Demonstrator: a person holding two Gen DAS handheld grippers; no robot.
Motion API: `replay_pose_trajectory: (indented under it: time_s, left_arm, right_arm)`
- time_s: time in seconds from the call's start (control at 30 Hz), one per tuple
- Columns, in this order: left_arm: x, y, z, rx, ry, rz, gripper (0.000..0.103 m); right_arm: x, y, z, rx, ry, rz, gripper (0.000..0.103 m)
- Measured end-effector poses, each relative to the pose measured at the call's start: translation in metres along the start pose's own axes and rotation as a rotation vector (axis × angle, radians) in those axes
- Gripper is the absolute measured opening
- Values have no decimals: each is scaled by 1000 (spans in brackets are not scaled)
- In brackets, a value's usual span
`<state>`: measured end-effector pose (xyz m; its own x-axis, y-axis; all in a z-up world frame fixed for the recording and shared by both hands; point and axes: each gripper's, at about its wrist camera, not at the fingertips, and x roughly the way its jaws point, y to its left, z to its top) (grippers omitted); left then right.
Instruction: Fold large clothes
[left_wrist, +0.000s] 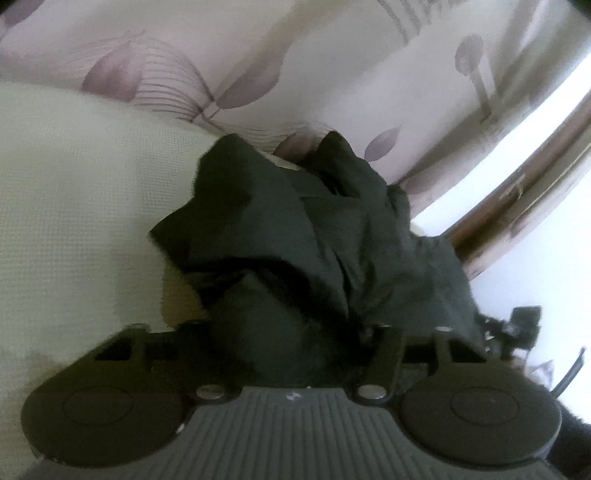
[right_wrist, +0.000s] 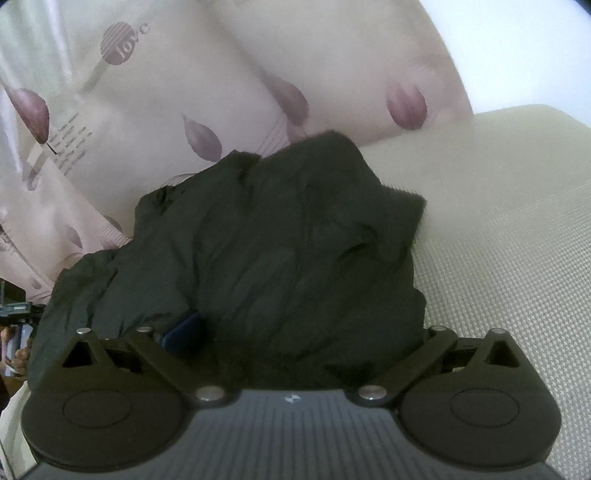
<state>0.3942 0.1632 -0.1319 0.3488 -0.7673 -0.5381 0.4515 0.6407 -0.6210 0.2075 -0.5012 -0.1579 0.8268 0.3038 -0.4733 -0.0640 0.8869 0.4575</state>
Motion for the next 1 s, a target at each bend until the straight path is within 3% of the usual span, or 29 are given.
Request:
replay_pose_trajectory:
  time_s: [0.17,0.3,0.33,0.4,0.47,0.5,0.53,0.63,0.73,0.87,1.0]
  left_arm:
    - [3,6,2,-8,5,-42,57]
    - [21,-8,11,94,24,-123,102]
    - [26,-12,11,109,24,-117,102]
    - [29,-17,10,108,13,-92,100]
    - [25,-15,6,55,-11,-71,80]
    - [23,-12,2,23,-20,-68,62]
    - [20,-10,-3,-4,-31,-71,54]
    - [7,-21,-18,-2,-76,-63,36]
    - [-10,-37,-36,-21,-129,-68,27]
    - [-41,-47,-64,-51,-183,-44,25]
    - [-81,-45,-98,-135,-212,-5,25]
  right_arm:
    - [2,-1,3,-11,32,9,103]
    - [7,-1,4,-11,35,17,103]
    - [8,0,4,-16,33,14,103]
    - [8,1,3,-17,29,8,103]
    - [9,3,2,-22,29,-6,102]
    - [9,6,1,-31,29,-21,101]
    - [9,10,1,-43,32,-39,98]
    - [6,13,0,-5,35,-41,74]
    - [2,15,-5,52,32,-32,63]
    - [-8,25,-15,135,45,2,52]
    - [-20,45,-36,169,79,57,48]
